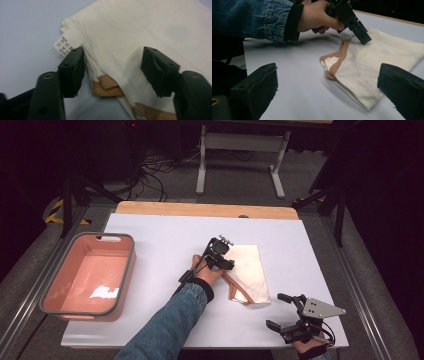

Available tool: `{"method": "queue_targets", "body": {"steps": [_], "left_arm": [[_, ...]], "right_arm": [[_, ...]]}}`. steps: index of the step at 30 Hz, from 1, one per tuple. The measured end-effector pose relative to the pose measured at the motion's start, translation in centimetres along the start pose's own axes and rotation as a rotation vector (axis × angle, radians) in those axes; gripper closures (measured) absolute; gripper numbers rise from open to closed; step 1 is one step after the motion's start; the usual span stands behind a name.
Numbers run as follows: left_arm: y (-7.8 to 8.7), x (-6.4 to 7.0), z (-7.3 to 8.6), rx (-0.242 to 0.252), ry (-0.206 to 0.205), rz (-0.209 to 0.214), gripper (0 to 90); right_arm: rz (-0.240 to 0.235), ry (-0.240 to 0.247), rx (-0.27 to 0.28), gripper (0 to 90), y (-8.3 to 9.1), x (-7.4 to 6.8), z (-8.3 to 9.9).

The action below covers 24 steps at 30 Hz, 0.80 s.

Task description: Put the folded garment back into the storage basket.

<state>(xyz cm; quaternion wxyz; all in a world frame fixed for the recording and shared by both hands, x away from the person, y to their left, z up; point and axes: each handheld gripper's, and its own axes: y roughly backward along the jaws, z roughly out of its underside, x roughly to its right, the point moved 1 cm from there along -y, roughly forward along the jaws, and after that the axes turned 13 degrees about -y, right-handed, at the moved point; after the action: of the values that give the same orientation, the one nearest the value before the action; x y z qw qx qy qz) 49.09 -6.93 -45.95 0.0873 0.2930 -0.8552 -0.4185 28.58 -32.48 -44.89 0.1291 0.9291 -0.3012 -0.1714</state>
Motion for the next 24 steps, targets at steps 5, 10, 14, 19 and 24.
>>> {"method": "queue_targets", "body": {"steps": [5, 10, 14, 19, 24], "left_arm": [[0.06, 0.12, 0.18, 0.021, 0.012, 0.019, 51.5], [0.12, 0.44, 0.01, 0.022, 0.016, 0.053, 73.5], [0.11, 0.55, -0.02, 0.026, 0.021, 0.066, 78.2], [0.11, 0.51, -0.04, 0.025, 0.042, 0.075, 79.8], [0.13, 0.55, -0.07, 0.023, 0.042, 0.074, 80.5]], "right_arm": [[-0.001, -0.002, 0.0, 3.7, -0.02, 0.0, 0.0], [-0.001, 0.001, 0.0, 3.7, -0.05, 0.02, 0.0], [0.0, 0.002, -0.002, 4.1, -0.07, 0.04, 0.03], [-0.002, 0.001, -0.004, 4.1, -0.09, 0.06, 0.03], [-0.001, 0.0, -0.005, 4.2, -0.09, 0.07, 0.03]]}}
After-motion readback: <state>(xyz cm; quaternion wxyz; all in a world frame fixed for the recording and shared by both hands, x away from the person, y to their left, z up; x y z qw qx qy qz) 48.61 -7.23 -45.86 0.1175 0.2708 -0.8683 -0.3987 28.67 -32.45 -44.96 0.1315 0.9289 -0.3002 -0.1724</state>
